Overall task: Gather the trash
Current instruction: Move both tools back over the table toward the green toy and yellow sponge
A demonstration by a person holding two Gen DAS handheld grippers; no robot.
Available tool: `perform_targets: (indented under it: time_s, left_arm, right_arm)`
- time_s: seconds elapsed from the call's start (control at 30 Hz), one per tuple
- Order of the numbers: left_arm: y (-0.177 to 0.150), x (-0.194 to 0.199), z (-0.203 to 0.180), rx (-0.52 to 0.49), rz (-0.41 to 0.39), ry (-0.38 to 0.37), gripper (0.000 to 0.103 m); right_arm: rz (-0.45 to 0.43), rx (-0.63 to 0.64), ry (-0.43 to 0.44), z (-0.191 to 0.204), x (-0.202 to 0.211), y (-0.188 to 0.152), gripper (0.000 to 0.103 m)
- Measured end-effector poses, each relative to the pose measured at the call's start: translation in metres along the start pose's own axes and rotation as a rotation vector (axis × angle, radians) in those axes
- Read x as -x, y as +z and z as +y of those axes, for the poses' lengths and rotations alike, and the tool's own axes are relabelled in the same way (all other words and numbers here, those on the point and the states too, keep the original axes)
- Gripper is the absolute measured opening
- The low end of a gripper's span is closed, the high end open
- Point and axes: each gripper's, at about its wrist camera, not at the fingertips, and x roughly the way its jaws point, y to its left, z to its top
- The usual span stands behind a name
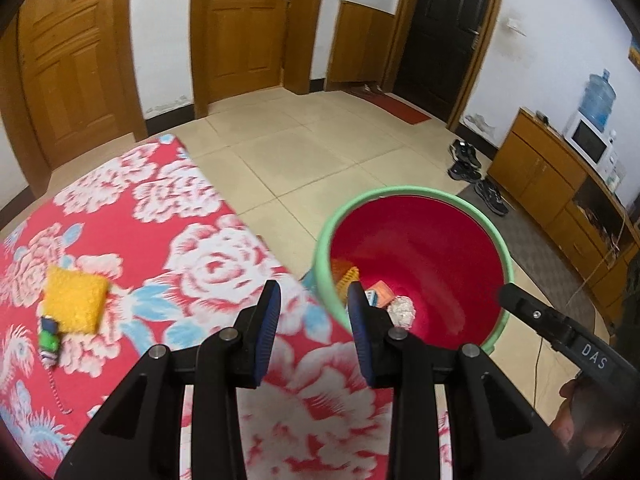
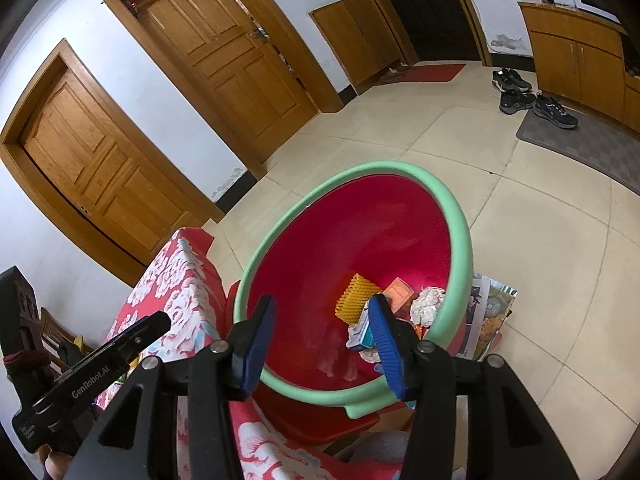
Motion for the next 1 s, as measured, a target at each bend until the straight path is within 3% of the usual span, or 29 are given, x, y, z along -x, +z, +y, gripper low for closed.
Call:
perform_targets:
  time_s: [0.63,1.0]
  left_arm:
    - [-0.016,0.045,0.088,0.131,-0.049,0.133,0.034]
    - [-0.032,0.054,0.145,0.193,-0.031,0.243,0.034]
  right_arm:
    - [0.008,0.071,0.020,0.040,0.012,-0.012,0.056]
    - [0.024,0.105,0.022,0.061,0.013,-0.020,0.058]
